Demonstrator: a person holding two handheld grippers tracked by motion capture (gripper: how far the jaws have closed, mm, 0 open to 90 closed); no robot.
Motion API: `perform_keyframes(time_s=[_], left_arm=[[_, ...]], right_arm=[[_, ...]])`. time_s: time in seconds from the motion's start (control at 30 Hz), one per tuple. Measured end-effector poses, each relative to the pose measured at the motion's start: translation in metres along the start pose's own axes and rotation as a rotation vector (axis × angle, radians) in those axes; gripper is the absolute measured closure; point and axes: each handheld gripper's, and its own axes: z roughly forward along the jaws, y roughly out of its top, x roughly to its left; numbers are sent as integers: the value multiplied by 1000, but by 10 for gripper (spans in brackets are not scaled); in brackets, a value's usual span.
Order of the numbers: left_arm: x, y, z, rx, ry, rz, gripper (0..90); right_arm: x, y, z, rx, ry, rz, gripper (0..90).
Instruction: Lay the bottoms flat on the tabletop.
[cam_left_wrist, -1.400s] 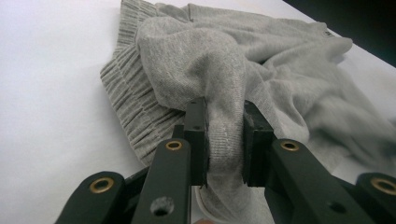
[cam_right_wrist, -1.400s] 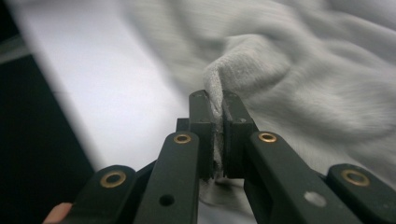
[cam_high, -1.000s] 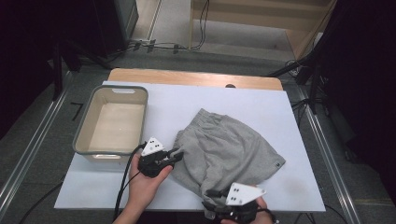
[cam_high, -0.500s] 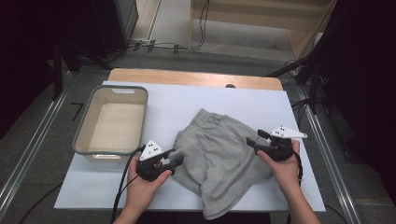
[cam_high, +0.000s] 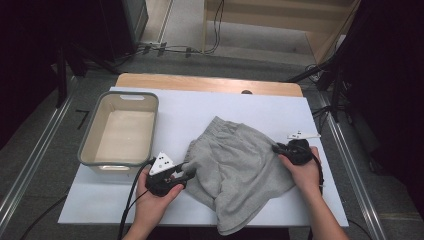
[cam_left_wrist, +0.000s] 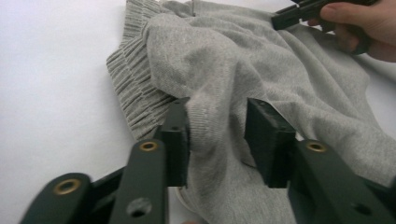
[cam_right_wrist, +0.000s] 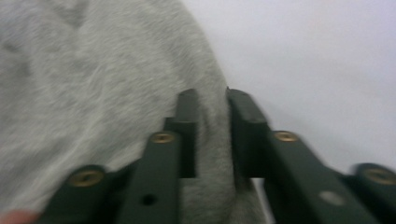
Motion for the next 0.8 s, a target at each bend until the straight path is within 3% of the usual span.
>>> perform_keyframes(time_s=[0.13,0.27,0.4,0.5,0.6,0.73,0.8], left_arm=[[1,-1,-1,1,0,-5,694],[0,-1,0,1,1,5,703],[-1,0,2,4,-13,13,762],[-5,1,3,5,-11,30,803],[-8,2,3,10,-19,51,810],[-15,0,7,51,-86,90,814],[-22,-3,12,89,-124,131,814]], right_arm=[[-8,-12,-12,-8,41,34,816],[-12,-33,-31,-23,18,40,821],[-16,-58,-55,-41,-3,78,823],[-17,-73,-75,-68,7,114,824],[-14,-86,-94,-75,-18,110,825],[-15,-107,-115,-55,-69,132,826],[-17,-114,-119,-46,-66,140,814]])
